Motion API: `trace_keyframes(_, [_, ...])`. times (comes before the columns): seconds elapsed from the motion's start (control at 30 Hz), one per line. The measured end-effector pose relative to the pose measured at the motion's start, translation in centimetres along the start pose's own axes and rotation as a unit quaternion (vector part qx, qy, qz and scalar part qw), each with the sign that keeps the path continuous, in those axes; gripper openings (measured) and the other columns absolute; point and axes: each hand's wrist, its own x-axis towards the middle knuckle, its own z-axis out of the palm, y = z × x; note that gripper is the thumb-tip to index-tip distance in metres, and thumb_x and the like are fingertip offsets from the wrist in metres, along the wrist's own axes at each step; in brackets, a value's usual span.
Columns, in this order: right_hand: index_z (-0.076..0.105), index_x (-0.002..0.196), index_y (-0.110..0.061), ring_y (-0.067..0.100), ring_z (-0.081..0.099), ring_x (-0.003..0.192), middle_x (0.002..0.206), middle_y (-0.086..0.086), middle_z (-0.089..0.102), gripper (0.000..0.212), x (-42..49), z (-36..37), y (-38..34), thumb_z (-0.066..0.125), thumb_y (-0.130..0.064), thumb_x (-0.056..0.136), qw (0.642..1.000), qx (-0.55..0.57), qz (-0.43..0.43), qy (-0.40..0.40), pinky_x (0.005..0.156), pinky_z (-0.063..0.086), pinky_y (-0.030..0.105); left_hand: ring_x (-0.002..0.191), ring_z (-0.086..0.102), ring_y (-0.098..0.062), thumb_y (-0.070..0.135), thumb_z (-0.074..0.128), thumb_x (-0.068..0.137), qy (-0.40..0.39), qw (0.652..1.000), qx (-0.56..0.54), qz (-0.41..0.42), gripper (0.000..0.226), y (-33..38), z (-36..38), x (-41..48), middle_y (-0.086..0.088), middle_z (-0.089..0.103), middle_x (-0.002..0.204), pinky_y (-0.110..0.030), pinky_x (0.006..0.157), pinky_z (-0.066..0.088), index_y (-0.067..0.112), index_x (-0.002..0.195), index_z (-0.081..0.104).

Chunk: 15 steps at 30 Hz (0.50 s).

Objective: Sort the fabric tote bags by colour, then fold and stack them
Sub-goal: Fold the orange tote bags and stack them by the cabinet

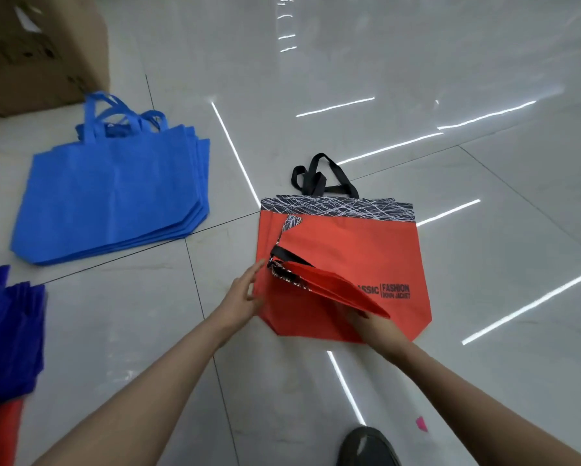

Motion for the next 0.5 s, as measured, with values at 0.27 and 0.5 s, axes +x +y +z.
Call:
trace_keyframes(0.27, [0.054,0.077,-0.019,0.005,0.059,0.066,0.073,-0.006,0.060,0.026,5.1,0.0,-1.1,0.056,-0.040,0.092,0.988,0.055,0.116,0.089,0.066,0.042,0.022,0.076,0.047,-0.014,0.063,0.069,0.064,0.070,0.997,-0.003,-0.042,0.056,0.3,1.5,3.5,-0.007,0.053,0.081,-0.023,0.065,0.033,0.010,0.075,0.056])
trace_keyframes(0.5, [0.053,0.088,-0.009,0.033,0.060,0.102,0.101,0.020,0.065,0.031,8.6,0.8,-0.5,0.054,-0.039,0.094,0.962,-0.024,0.238,0.129,0.075,0.040,0.033,0.086,0.055,-0.025,0.031,0.075,0.078,0.212,0.972,0.008,-0.104,0.039,-1.0,3.4,5.7,-0.013,0.058,0.093,-0.030,0.073,0.038,0.007,0.092,0.048])
